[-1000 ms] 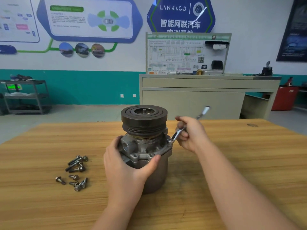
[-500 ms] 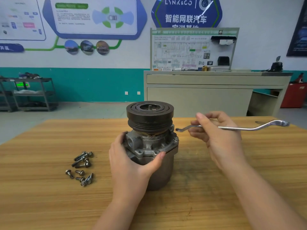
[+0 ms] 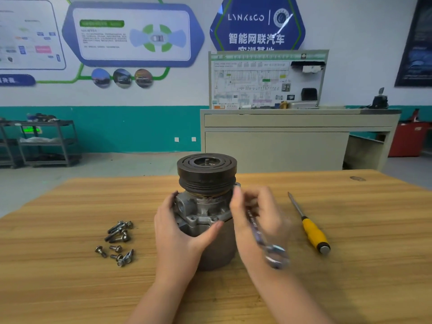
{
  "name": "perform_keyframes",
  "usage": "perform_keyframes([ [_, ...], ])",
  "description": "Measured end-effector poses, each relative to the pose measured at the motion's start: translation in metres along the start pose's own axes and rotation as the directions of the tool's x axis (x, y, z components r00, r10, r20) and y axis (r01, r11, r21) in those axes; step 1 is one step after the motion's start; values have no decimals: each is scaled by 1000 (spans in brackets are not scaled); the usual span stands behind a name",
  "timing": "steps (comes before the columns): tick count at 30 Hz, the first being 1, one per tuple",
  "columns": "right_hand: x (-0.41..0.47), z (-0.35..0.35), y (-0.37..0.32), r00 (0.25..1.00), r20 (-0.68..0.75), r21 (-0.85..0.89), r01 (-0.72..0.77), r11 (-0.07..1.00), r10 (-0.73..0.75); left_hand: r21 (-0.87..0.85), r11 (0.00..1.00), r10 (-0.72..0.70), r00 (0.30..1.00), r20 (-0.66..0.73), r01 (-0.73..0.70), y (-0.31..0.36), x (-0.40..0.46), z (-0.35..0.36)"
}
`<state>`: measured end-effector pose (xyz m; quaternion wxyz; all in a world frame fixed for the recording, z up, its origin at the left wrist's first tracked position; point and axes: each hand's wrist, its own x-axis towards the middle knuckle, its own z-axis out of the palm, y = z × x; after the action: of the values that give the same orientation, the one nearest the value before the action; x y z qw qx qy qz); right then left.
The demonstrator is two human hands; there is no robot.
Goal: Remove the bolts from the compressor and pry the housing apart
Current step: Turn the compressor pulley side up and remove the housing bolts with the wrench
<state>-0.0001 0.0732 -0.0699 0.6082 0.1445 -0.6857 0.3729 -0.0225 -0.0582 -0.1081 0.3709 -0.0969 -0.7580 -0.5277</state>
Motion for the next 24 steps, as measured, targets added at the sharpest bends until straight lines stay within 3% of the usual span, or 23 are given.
perform_keyframes([
  [2, 1, -1, -1, 947, -114, 254, -266, 930, 302, -61, 998, 3, 1000, -5, -3, -3, 0, -2],
  [4, 11, -2, 8, 819, -24, 544, -470, 695, 573, -115, 993, -1, 1000, -22, -1, -4, 1, -3],
  [5, 19, -3, 18, 764, 51, 600, -539, 592, 644, -123, 992, -1, 999, -34, -3, -5, 2, -2],
  [7, 37, 1, 40, 660, 212, 645, -648, 404, 721, -134, 991, -5, 998, -61, -3, -7, 2, 0],
  [9, 54, 8, 59, 504, 421, 615, -770, 170, 754, -137, 991, 0, 997, -77, -11, -9, 3, 2],
  [11, 63, 17, 72, 335, 624, 507, -861, -39, 706, -138, 990, -1, 997, -77, -10, -10, 5, 2],
  [13, 63, 23, 80, 220, 750, 399, -903, -160, 623, -143, 990, -6, 998, -69, -4, -13, 7, 2],
  [15, 62, 26, 83, 185, 797, 383, -891, -244, 574, -154, 988, -20, 998, -60, 11, -14, 9, 1],
  [18, 64, 13, 88, 263, 749, 566, -731, -381, 608, -157, 988, -18, 999, -44, 11, -15, 11, 1],
  [20, 65, -4, 92, 345, 731, 604, -728, -325, 589, -160, 987, -12, 999, -38, 6, -15, 11, 0],
  [22, 57, -19, 89, 405, 750, 473, -881, 4, 523, -168, 986, -12, 999, -33, 6, -16, 11, 0],
  [24, 43, -23, 82, 432, 771, 300, -894, 333, 467, -183, 983, -14, 999, -29, 8, -17, 13, -1],
])
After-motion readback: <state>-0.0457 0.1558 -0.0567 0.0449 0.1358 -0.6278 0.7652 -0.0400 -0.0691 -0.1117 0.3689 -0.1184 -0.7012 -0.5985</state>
